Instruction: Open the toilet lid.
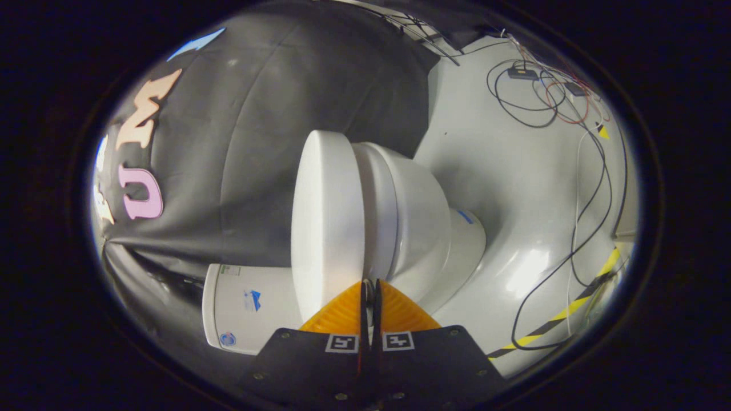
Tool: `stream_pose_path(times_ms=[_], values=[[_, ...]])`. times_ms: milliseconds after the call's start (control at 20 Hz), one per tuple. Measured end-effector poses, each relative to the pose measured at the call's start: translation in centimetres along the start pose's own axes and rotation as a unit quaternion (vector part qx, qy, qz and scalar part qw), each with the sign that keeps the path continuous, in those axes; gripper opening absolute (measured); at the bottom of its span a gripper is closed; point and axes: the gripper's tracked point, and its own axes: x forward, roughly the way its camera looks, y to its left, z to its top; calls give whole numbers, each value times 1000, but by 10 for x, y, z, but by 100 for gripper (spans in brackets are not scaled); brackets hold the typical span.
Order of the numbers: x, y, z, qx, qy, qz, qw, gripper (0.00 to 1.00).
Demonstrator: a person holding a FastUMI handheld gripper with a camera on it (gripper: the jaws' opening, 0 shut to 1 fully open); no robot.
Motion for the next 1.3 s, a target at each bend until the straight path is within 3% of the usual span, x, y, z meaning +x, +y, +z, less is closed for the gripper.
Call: stream_pose_path(times_ms=[600, 1300], values=[[-30, 54, 1, -72, -32, 4, 997, 1], [-52, 122, -11, -207, -70, 7, 976, 1]])
